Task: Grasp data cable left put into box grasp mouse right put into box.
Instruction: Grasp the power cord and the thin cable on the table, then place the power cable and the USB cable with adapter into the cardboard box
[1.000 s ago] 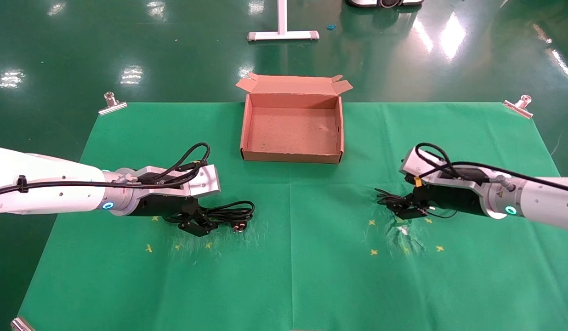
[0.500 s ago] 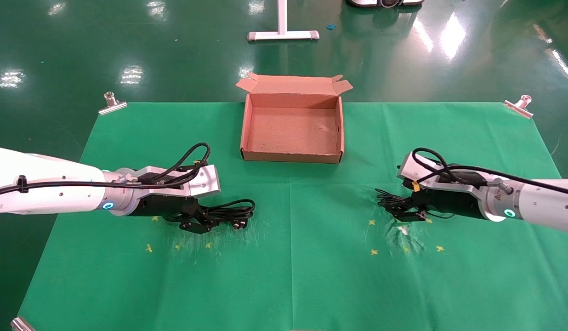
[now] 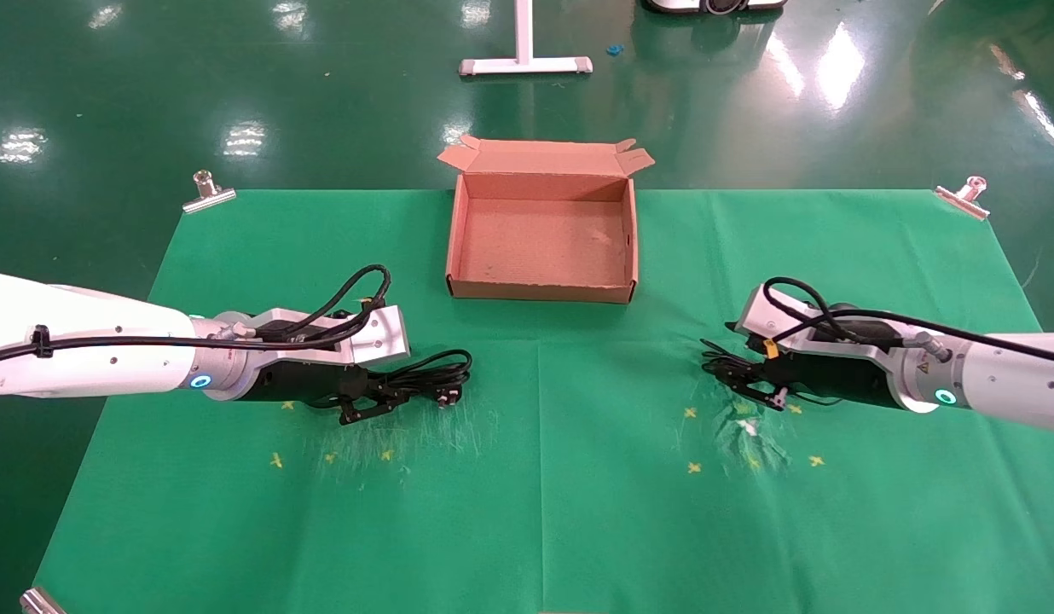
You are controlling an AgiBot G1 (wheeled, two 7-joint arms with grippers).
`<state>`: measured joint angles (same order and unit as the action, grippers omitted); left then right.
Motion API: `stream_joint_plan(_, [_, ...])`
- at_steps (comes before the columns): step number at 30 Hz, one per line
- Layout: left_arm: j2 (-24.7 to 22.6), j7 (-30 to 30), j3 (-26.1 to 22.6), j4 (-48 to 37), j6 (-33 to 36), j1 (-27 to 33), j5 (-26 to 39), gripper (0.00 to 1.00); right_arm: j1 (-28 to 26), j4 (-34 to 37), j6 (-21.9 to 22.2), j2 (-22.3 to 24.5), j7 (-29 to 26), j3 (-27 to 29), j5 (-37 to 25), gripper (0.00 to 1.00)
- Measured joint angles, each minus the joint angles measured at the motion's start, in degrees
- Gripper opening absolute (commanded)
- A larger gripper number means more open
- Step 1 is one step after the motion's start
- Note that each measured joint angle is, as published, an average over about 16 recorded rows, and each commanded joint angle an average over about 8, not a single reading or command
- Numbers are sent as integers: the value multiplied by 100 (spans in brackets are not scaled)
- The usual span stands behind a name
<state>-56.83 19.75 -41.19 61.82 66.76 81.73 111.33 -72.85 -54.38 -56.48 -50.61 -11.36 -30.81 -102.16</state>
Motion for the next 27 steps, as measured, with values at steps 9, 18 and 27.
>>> stream_joint_plan(9, [0, 0, 0, 0, -1, 0, 0, 0, -3, -4, -6, 2, 2, -4, -4, 0])
stream_joint_plan(18, [6, 4, 9, 9, 8, 14, -16, 0, -13, -16, -4, 8, 8, -1, -3, 0])
stream_joint_plan(27, [30, -10, 156, 145, 149, 276, -283, 0, -198, -280, 46, 192, 9, 170, 115, 0])
